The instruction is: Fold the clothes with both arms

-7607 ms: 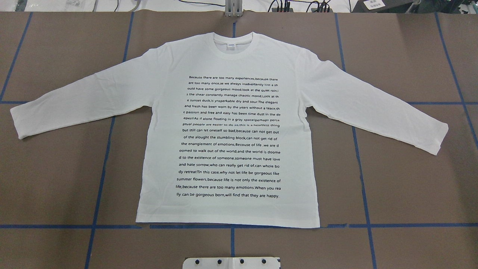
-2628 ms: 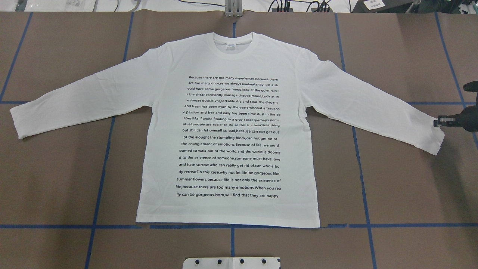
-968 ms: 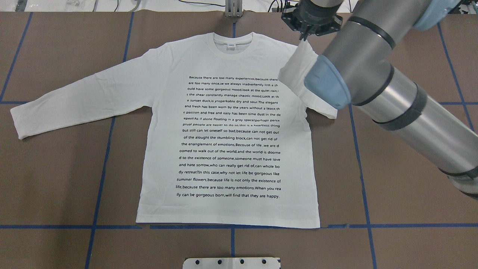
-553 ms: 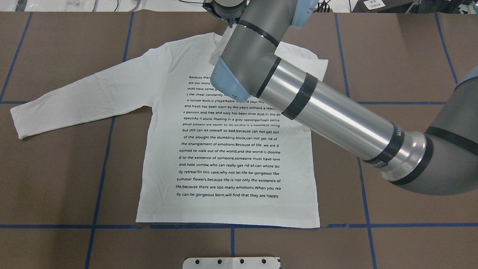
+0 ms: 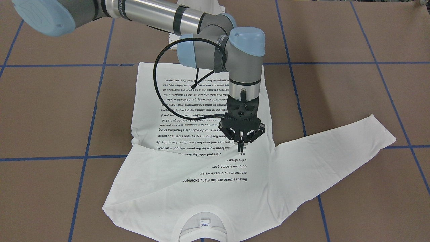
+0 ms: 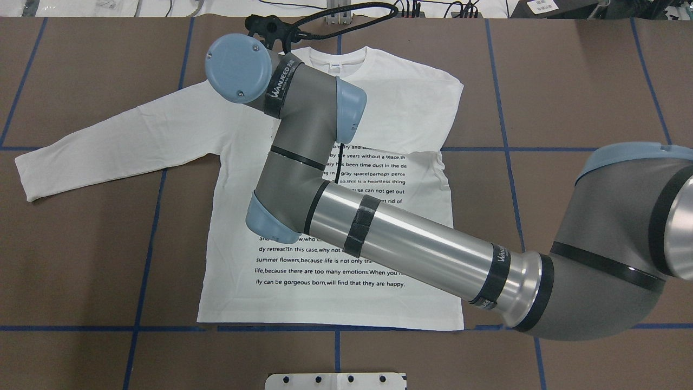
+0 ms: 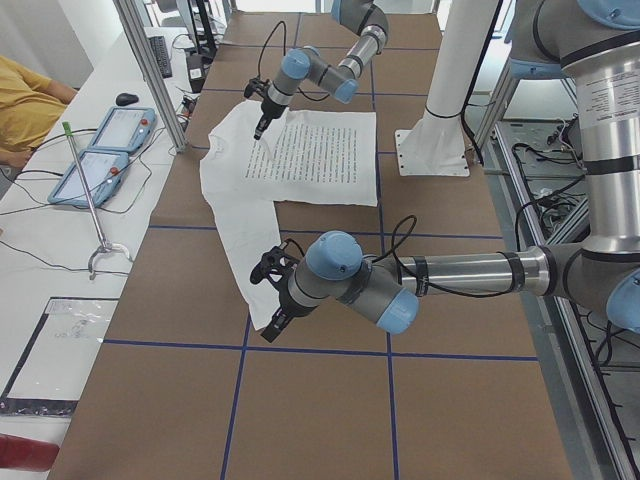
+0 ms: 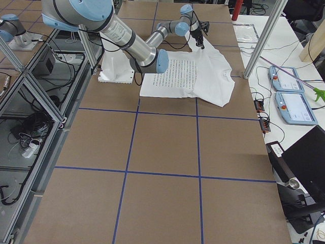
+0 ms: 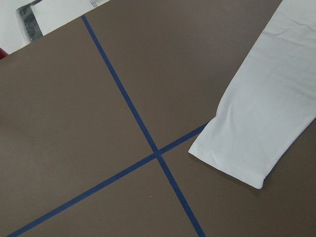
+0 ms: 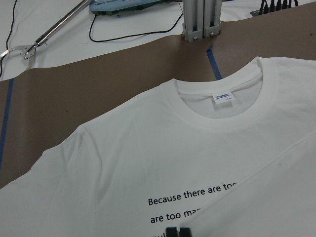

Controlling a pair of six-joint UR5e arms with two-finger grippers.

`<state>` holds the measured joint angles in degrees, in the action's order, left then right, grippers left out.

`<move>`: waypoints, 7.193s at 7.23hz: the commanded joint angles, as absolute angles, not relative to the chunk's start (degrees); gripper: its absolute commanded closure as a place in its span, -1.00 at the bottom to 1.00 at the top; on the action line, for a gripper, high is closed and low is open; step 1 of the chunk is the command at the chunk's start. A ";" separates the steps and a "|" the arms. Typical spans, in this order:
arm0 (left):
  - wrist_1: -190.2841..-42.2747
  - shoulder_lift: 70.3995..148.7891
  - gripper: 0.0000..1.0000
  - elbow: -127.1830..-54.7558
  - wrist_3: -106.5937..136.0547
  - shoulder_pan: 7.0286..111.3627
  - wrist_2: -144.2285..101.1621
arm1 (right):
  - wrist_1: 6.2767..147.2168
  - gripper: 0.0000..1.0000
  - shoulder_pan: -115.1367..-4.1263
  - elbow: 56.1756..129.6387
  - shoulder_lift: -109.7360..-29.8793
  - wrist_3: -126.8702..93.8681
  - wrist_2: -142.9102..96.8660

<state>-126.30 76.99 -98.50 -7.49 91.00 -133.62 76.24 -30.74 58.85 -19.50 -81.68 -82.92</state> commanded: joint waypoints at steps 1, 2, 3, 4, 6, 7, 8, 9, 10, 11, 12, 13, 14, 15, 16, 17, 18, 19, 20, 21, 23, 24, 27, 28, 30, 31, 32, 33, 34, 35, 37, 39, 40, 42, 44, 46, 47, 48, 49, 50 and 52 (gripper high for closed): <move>-126.30 76.99 -1.00 -98.35 -7.56 91.23 -133.68 | 74.62 1.00 -30.15 57.75 -18.64 -81.74 -82.09; -126.30 76.99 -1.00 -98.26 -7.56 91.23 -133.68 | 74.53 1.00 -30.84 57.74 -18.11 -82.35 -82.09; -126.30 76.99 -1.00 -98.26 -7.56 91.32 -133.59 | 74.53 1.00 -32.07 57.31 -18.02 -82.44 -82.09; -126.30 76.99 -1.00 -98.26 -7.56 91.32 -133.68 | 74.44 1.00 -33.04 56.00 -18.10 -82.44 -82.09; -126.30 76.99 -1.00 -98.26 -7.65 91.32 -133.68 | 74.36 1.00 -33.75 54.85 -18.11 -82.44 -82.09; -126.30 76.99 -1.00 -98.26 -7.65 91.23 -133.68 | 73.22 0.41 -33.84 54.41 -18.02 -84.09 -82.09; -126.30 76.99 -1.00 -98.35 -7.56 91.32 -133.68 | 72.43 -0.60 -33.92 53.36 -17.76 -85.76 -82.09; -126.30 76.99 -1.00 -98.35 -7.56 91.32 -133.68 | 72.42 -0.65 -34.27 53.18 -17.23 -86.13 -82.44; -126.30 76.99 -1.00 -98.35 -7.56 91.32 -133.68 | 72.42 -0.97 -34.63 53.17 -17.14 -86.22 -82.79; -126.30 76.99 -1.00 -98.35 -7.56 91.23 -133.68 | 72.68 -0.98 -35.59 53.17 -16.62 -86.22 -84.97; -126.30 77.86 -1.00 -98.70 -7.38 91.23 -133.59 | 73.47 -1.00 -36.12 53.26 -16.52 -85.70 -86.38; -126.47 80.22 -1.00 -98.79 -7.47 91.14 -133.59 | 76.00 -1.00 -36.38 53.78 -16.61 -84.04 -87.18; -128.04 83.99 -1.00 -97.14 -7.38 91.14 -133.59 | 79.51 -1.00 -38.13 56.31 -17.13 -80.80 -91.28; -129.19 84.81 -1.00 -96.68 -7.21 91.14 -133.59 | 83.02 -1.00 -39.62 60.78 -19.31 -78.25 -95.06; -131.64 84.81 -1.00 -95.37 -6.86 91.14 -133.68 | 84.10 -1.00 -41.12 67.17 -23.95 -74.83 -97.88; -136.01 84.03 -1.00 -93.97 -7.03 91.06 -133.94 | 84.46 -1.00 -43.22 72.02 -28.26 -71.14 -101.22; -140.14 83.07 -1.00 -91.78 -6.86 90.18 -135.51 | 84.55 -1.00 -46.11 76.59 -33.17 -64.58 -106.21; -140.53 82.97 -1.00 -90.71 -6.59 87.57 -137.01 | 84.55 -1.00 -48.40 84.04 -40.53 -59.29 -108.96; -140.89 82.62 -1.00 -90.36 -4.68 84.23 -136.85 | 84.64 -1.00 -52.08 92.72 -49.39 -51.84 -112.99; -143.32 81.75 -1.00 -89.92 -0.48 78.98 -136.06 | 84.55 -1.00 -56.47 100.12 -57.83 -45.50 -119.38; -154.28 81.56 -1.00 -84.06 5.17 71.58 -129.15 | 83.85 -1.00 -60.28 108.60 -71.30 -33.99 -122.94; -157.03 81.56 -1.00 -82.37 5.71 69.28 -127.63 | 84.02 -1.00 -62.47 111.59 -76.24 -30.71 -124.96; -157.15 82.26 -1.00 -81.56 5.89 62.51 -124.21 | 83.85 -1.00 -64.16 114.08 -84.54 -24.53 -125.51; -157.24 82.70 -1.00 -80.61 5.89 61.45 -123.15 | 83.76 -1.00 -63.99 113.91 -86.55 -25.13 -124.81; -157.24 83.05 -0.92 -80.07 5.89 60.38 -122.35 | 81.06 -1.00 -64.16 114.08 -90.25 -25.22 -124.80; -157.32 83.40 -0.71 -79.55 5.89 60.03 -122.26 | 78.51 -1.00 -64.16 113.65 -91.31 -25.22 -124.72; -157.32 83.93 -0.33 -78.76 5.89 59.94 -121.56 | 78.40 -1.00 -64.16 113.73 -91.49 -25.31 -124.89; -157.32 84.81 0.01 -77.79 5.80 59.51 -121.55 | 78.31 -1.00 -64.16 113.73 -91.67 -25.31 -124.89; -157.32 85.86 0.09 -76.57 5.80 59.41 -121.47 | 78.31 -1.00 -64.16 113.73 -91.67 -25.31 -124.89; -157.32 85.96 0.08 -76.38 5.80 59.15 -121.46 | 78.40 -1.00 -64.16 113.73 -91.67 -25.31 -124.98; -157.32 85.96 0.08 -76.38 5.80 58.71 -121.46 | 78.31 -1.00 -64.25 113.64 -91.76 -25.31 -124.98; -157.32 85.96 0.07 -76.38 5.80 58.71 -121.46 | 78.31 -1.00 -64.16 113.64 -91.76 -25.31 -124.98; -157.32 85.96 0.06 -76.29 5.80 58.71 -121.46 | 78.40 -1.00 -64.16 113.64 -91.76 -25.31 -124.98; -157.41 85.96 0.06 -76.03 5.71 58.54 -121.46 | 78.40 -1.00 -64.16 113.55 -91.67 -25.31 -124.98; -158.46 85.78 0.06 -75.16 5.63 58.45 -121.46 | 78.40 -1.00 -64.16 113.47 -91.67 -25.40 -124.98; -159.08 85.78 0.09 -74.80 5.62 58.27 -121.46 | 78.40 -1.00 -64.16 113.47 -91.67 -25.40 -124.89; -159.26 85.78 0.50 -74.88 5.71 58.27 -121.46 | 78.40 -1.00 -64.16 113.47 -91.67 -25.40 -124.89; -159.87 85.78 0.99 -74.88 5.71 58.27 -121.55 | 78.31 -1.00 -64.16 113.47 -91.58 -25.40 -124.89; -160.05 85.78 1.00 -74.97 5.71 58.27 -121.55 | 78.31 -1.00 -64.16 113.55 -91.58 -25.40 -124.89; -161.27 85.69 1.00 -75.41 5.97 58.27 -121.90 | 78.31 -1.00 -64.16 113.55 -91.58 -25.40 -124.98; -161.90 86.30 1.00 -79.51 6.15 58.36 -122.43 | 78.31 -1.00 -64.16 113.55 -91.58 -25.49 -124.98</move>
